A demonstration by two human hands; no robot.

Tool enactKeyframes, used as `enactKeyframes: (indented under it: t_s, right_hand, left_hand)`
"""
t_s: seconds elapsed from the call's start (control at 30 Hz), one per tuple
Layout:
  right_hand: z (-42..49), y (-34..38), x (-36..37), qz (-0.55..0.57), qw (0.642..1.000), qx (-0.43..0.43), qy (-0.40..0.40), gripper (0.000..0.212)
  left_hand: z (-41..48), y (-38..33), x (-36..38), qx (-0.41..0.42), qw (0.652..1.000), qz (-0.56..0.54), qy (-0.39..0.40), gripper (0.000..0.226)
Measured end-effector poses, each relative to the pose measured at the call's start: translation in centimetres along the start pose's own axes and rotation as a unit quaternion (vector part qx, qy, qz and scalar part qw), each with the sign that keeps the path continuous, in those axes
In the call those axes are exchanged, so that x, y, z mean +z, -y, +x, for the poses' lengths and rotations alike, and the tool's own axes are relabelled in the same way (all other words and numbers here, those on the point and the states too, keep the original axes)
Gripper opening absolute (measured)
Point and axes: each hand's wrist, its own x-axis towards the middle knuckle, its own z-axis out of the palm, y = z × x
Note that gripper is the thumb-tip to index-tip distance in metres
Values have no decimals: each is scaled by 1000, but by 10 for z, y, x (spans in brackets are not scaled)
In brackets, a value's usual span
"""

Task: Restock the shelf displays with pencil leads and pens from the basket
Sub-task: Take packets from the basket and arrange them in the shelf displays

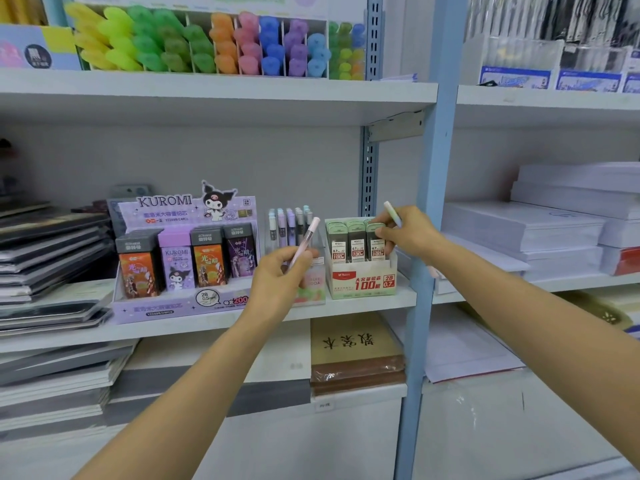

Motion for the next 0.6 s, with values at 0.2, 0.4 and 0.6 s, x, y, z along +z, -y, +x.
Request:
enactKeyframes:
  t_s: [0.2, 0.4, 0.6]
  right_hand:
    - [-7, 11, -6, 75, 994, -70, -49, 18]
    - [-40, 38, 5, 31, 967, -154, 200, 12]
    - [-55, 48, 18, -6, 936, -177, 303, 16]
  left_hand:
    - [2, -7, -1, -5, 1000, -8, -2, 16]
    - [2, -34, 12, 7, 997, -78, 5, 16]
    - [-6, -47, 15, 23, 998, -54, 27, 14]
